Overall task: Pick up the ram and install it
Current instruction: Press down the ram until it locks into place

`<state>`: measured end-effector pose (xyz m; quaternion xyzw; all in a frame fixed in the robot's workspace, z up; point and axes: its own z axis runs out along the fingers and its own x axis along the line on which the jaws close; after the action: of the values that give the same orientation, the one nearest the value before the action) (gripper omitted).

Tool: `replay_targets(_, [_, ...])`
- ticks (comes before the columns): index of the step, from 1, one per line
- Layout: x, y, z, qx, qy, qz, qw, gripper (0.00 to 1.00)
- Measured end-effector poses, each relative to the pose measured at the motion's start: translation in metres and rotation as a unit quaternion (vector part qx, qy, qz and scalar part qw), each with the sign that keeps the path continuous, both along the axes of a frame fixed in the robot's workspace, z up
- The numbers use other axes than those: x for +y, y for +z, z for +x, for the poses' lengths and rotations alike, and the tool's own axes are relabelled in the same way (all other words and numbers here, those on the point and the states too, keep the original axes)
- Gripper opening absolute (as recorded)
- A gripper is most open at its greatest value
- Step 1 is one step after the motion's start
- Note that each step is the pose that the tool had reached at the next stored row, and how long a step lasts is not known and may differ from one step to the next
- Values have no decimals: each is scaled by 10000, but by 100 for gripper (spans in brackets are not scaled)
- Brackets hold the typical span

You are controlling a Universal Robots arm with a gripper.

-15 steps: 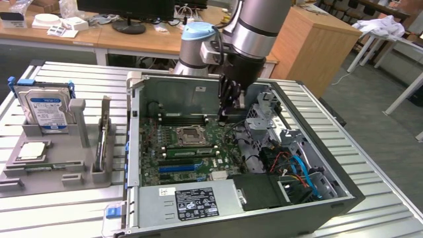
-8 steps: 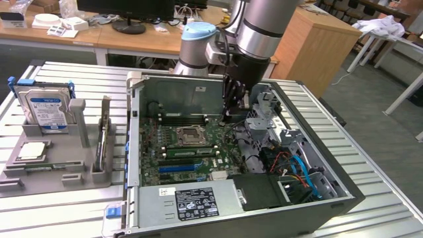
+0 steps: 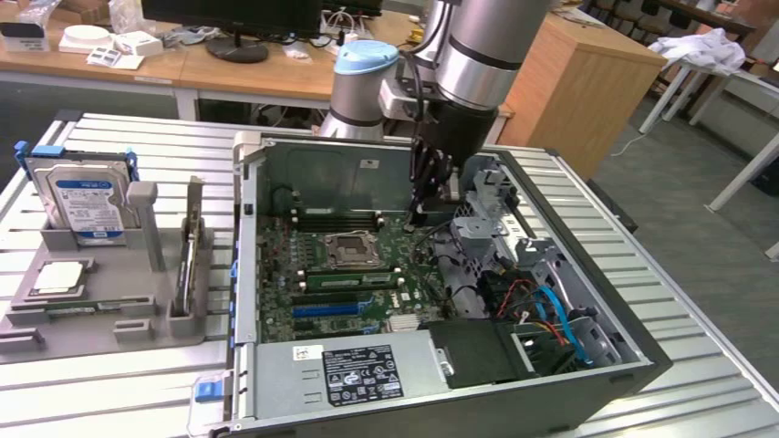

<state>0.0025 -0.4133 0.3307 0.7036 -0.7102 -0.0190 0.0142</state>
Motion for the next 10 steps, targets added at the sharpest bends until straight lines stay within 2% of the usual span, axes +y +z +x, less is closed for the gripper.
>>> replay_targets(10, [0,-97,0,0,0,0,10000,11])
